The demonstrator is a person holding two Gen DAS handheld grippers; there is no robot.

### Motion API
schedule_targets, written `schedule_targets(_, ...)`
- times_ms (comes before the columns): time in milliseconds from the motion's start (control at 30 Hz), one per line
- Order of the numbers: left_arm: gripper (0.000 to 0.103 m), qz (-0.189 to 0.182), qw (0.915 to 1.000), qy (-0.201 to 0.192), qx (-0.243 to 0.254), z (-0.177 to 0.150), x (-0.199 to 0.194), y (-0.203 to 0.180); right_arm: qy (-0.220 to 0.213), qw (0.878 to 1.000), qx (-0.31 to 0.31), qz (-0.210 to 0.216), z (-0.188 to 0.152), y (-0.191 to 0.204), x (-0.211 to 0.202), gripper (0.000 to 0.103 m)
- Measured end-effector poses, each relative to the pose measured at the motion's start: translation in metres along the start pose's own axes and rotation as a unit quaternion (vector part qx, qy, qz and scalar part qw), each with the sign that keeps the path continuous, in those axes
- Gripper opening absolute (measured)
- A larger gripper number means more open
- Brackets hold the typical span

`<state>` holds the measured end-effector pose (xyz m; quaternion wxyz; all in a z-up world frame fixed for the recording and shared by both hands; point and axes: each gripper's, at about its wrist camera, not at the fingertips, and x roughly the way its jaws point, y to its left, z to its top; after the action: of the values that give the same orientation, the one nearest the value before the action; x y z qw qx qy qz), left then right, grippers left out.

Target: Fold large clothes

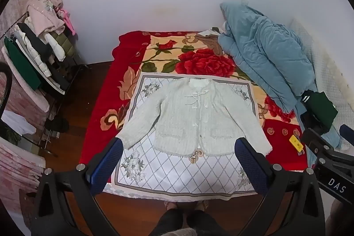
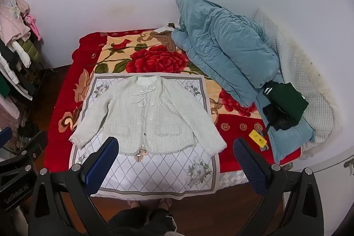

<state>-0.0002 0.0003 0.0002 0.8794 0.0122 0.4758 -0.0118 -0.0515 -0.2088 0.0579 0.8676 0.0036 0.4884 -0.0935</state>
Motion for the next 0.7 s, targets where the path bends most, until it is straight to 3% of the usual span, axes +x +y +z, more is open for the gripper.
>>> schedule_targets(700, 0.103, -0.003, 1.0, -0.004, -0.003, 0.0042, -0.006, -0.0002, -0.005, 1.0, -0.002, -0.006, -0.0011, 0.0012, -0.0054, 0.103)
